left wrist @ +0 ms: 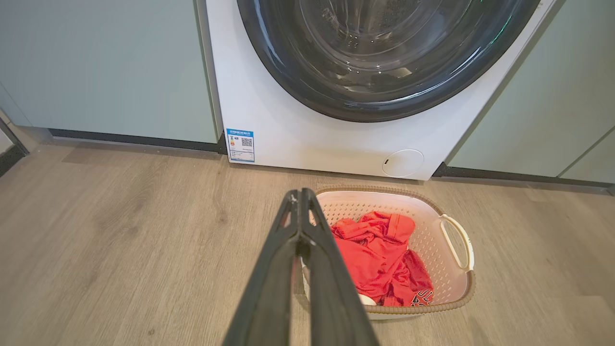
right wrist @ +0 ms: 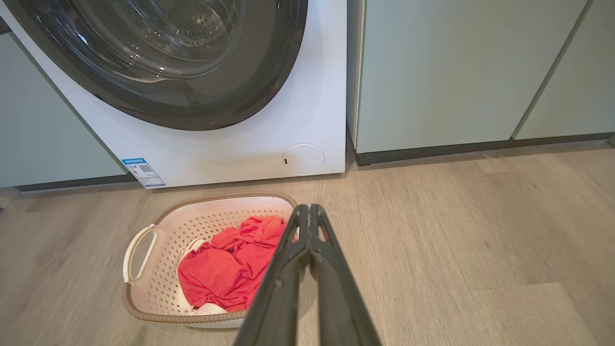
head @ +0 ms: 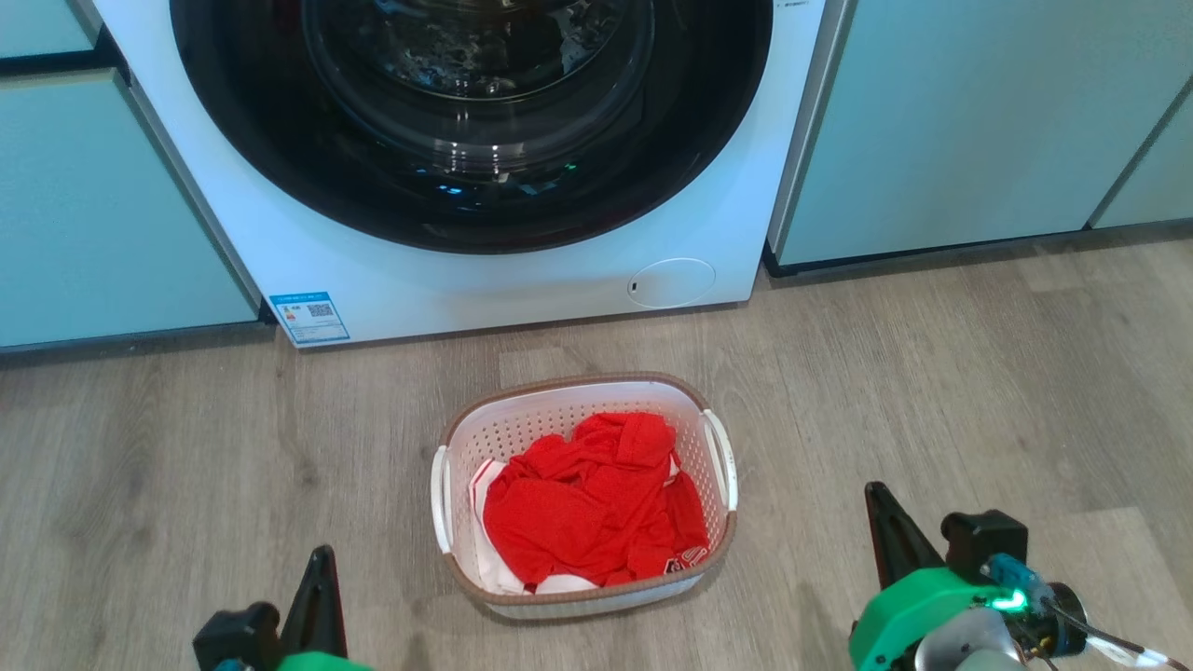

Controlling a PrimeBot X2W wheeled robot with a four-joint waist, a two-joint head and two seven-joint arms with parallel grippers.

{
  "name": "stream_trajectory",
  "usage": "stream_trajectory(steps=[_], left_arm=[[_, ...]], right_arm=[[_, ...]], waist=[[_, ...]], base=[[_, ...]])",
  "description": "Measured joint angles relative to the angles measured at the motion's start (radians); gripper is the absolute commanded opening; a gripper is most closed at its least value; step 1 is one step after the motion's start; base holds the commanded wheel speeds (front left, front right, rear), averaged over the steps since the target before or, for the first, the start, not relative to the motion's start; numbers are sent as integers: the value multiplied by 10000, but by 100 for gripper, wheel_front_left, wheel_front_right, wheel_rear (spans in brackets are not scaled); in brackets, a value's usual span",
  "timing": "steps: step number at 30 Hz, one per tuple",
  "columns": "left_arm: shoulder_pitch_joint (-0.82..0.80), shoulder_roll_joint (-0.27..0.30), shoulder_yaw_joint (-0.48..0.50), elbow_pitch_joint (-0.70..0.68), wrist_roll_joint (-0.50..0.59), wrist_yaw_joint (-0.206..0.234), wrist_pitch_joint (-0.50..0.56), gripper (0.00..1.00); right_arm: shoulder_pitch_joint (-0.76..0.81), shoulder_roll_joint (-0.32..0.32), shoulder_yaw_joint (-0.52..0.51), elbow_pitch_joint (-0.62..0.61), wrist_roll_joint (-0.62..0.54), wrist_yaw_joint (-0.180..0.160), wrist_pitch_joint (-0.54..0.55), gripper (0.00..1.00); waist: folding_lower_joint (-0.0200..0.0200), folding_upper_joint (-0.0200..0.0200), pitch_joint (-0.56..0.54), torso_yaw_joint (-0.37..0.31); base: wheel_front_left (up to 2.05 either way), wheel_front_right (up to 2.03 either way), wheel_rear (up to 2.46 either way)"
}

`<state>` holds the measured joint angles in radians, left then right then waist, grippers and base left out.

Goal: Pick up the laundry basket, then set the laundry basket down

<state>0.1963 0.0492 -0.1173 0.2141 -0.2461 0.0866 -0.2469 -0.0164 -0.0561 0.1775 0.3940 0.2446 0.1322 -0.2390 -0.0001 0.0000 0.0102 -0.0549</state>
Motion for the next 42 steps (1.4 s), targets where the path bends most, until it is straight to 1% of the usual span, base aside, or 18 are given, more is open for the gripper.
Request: stream_trajectory(steps=[13, 17, 23, 42], left_arm=[[-153, 4, 58, 33, -1515, -257, 337, 0], [-193, 8, 98, 63, -1975, -267, 443, 0], [-391, 15, 240, 121, -2656, -433, 589, 0], [-686, 29, 393, 203, -4704, -692, 1064, 0]], right_arm=[[-7, -13, -188, -105, 1553, 0, 253, 0], [-12, -29, -244, -161, 2013, 0, 353, 0], [-14, -35, -395, -207, 2715, 0, 462, 0], [-49, -52, -775, -370, 4780, 0, 959, 0]], waist=[[0, 0, -9, 60], [0, 0, -12, 78], [0, 0, -15, 105], [0, 0, -24, 187]], base=[[0, 0, 0], [0, 0, 0], [0, 0, 0], [0, 0, 0]])
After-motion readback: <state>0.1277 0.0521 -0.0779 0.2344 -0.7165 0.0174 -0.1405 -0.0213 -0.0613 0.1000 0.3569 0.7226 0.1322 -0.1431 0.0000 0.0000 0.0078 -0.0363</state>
